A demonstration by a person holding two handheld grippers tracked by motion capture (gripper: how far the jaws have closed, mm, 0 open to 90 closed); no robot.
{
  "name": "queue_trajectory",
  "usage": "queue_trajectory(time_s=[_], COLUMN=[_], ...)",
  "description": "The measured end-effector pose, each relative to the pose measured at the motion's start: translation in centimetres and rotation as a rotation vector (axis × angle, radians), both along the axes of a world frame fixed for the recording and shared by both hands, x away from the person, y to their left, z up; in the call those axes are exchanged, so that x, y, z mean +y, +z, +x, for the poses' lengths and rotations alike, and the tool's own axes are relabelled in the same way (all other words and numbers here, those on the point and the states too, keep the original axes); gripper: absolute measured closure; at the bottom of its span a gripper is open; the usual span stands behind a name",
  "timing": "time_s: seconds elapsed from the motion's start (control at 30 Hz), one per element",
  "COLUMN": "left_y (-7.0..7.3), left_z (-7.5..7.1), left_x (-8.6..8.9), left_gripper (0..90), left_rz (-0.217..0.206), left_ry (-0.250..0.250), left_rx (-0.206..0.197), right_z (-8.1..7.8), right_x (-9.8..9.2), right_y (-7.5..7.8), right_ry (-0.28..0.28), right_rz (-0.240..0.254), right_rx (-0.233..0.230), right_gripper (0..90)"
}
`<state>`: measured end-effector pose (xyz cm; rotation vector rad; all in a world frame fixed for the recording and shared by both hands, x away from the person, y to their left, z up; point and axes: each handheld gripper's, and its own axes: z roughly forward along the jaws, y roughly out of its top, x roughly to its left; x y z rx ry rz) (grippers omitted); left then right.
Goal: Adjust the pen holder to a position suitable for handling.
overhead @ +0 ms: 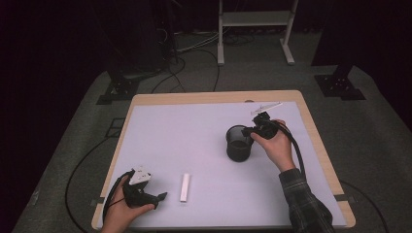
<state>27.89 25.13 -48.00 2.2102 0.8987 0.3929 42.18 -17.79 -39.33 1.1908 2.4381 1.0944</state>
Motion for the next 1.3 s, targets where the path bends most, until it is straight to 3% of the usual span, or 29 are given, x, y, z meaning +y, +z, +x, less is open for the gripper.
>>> queue_trajectory(time_s=[0.53, 1.3], left_y=[0.0, 0.0], left_z=[0.0, 0.0], left_x=[0.0, 0.0], left_gripper=[1.4, 1.4], left_rz=[-0.002, -0.005], left_ry=[0.002, 0.003], left_rx=[0.002, 0.003], right_z=[-2.5, -4.1], right_x=[2.3, 5.6], right_y=[0.5, -0.2], right_ry=[0.1, 0.217], right_rz=[-0.001, 0.0], right_rx=[-0.002, 0.034], right_gripper=[80.5, 80.5])
